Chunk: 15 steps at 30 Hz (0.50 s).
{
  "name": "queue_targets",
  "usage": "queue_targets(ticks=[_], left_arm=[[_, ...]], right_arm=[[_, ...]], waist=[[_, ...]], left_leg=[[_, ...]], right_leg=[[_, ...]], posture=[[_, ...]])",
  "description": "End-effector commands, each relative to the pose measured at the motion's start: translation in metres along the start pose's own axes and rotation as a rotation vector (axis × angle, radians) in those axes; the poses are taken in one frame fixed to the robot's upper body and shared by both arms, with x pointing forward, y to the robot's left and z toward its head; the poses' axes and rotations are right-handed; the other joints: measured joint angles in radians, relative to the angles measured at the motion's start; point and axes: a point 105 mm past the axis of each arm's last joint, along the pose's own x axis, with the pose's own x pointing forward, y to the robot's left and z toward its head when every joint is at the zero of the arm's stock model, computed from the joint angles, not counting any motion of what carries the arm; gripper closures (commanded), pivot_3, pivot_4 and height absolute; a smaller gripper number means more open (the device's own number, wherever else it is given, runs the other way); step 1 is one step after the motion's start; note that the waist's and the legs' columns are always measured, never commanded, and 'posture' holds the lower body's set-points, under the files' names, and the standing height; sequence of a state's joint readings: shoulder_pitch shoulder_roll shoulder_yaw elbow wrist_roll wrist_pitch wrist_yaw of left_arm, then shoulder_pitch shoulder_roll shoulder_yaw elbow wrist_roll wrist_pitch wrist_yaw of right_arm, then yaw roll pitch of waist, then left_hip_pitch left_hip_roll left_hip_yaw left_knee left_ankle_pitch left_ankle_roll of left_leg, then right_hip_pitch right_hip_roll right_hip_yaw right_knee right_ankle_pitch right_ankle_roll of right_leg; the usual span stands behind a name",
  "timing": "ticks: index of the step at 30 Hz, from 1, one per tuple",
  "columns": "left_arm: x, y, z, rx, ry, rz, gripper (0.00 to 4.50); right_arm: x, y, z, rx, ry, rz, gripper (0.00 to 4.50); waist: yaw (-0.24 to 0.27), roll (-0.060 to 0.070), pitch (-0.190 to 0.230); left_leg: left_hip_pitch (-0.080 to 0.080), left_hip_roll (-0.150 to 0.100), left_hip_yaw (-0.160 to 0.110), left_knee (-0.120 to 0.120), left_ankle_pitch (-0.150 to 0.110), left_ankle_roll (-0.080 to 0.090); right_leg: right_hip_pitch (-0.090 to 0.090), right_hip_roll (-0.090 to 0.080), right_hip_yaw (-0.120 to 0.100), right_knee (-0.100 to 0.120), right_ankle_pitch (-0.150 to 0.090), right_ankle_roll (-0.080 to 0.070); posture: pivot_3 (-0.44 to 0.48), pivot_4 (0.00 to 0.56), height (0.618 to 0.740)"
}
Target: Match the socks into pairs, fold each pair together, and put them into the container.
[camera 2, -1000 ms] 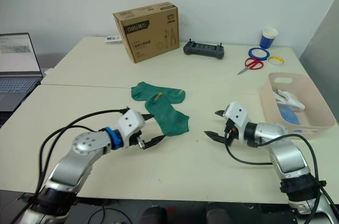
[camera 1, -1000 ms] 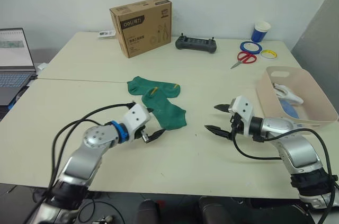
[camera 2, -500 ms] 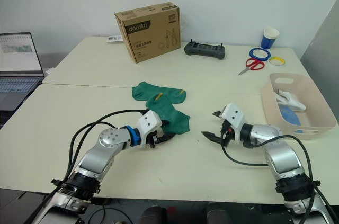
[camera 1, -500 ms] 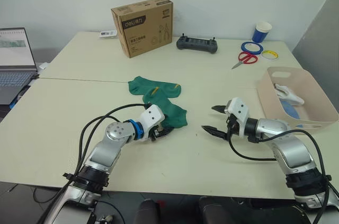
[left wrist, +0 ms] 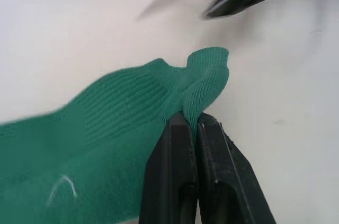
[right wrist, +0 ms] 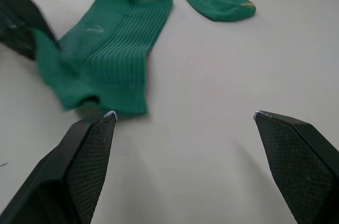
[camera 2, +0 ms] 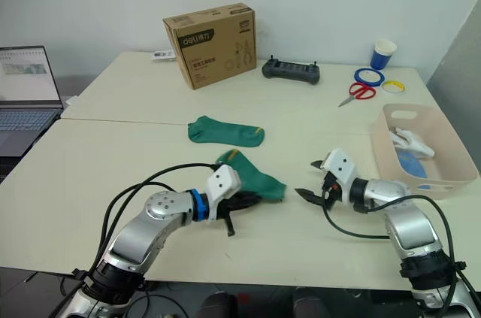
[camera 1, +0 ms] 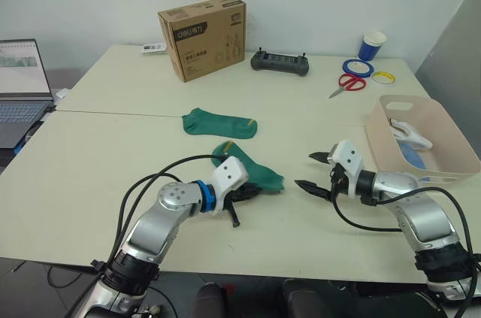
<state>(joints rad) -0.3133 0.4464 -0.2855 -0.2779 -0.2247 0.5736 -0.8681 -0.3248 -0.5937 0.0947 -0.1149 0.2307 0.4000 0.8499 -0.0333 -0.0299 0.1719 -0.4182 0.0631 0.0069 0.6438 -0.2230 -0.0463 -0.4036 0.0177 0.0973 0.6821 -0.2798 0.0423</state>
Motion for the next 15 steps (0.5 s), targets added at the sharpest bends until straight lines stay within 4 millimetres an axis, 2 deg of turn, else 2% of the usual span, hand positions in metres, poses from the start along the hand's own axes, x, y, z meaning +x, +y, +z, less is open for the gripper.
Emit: queue_targets(ticks=[1, 5, 8, 12, 15], left_arm=[[0.011, -0.023, 0.015, -0.048, -0.026, -0.123, 4.48], [0.013, -0.021, 0.012, -0.051, 0.006, -0.156, 4.48], [0.012, -0.021, 0.011, -0.063, 0.007, -0.187, 3.86], [0.008, -0.022, 0.012, -0.066, 0.004, -0.208, 2.58], [-0.007, -0.020, 0.020, -0.084, -0.011, -0.227, 1.62]], right_arm=[[-0.012, -0.012, 0.003, -0.004, -0.012, -0.036, 0.00], [-0.014, -0.017, -0.001, -0.011, 0.004, -0.052, 0.00], [-0.016, -0.020, -0.005, -0.019, 0.017, -0.055, 0.00], [-0.018, -0.021, -0.006, -0.017, 0.017, -0.056, 0.00], [-0.020, -0.021, -0.006, -0.014, 0.014, -0.056, 0.00]], waist=[[0.000, 0.000, 0.000], [-0.004, 0.000, 0.000], [-0.005, 0.000, 0.000], [-0.005, 0.000, 0.000], [-0.006, 0.000, 0.000]], left_leg=[[0.000, 0.000, 0.000, 0.000, 0.000, 0.000], [0.001, 0.000, -0.002, 0.000, 0.000, 0.000], [0.001, 0.000, -0.003, 0.000, 0.000, 0.000], [0.000, 0.000, -0.003, 0.000, 0.000, 0.000], [0.001, 0.000, -0.003, 0.000, 0.000, 0.000]], right_leg=[[0.000, 0.000, 0.000, 0.000, 0.000, 0.000], [0.000, 0.001, 0.000, 0.000, 0.000, 0.000], [0.000, 0.002, 0.000, 0.000, 0.000, 0.000], [0.000, 0.002, 0.000, 0.000, 0.000, 0.000], [0.000, 0.002, 0.000, 0.000, 0.000, 0.000]], posture=[[0.000, 0.150, 0.740], [0.000, 0.150, 0.740], [0.000, 0.150, 0.740], [0.000, 0.150, 0.740], [0.000, 0.150, 0.740]])
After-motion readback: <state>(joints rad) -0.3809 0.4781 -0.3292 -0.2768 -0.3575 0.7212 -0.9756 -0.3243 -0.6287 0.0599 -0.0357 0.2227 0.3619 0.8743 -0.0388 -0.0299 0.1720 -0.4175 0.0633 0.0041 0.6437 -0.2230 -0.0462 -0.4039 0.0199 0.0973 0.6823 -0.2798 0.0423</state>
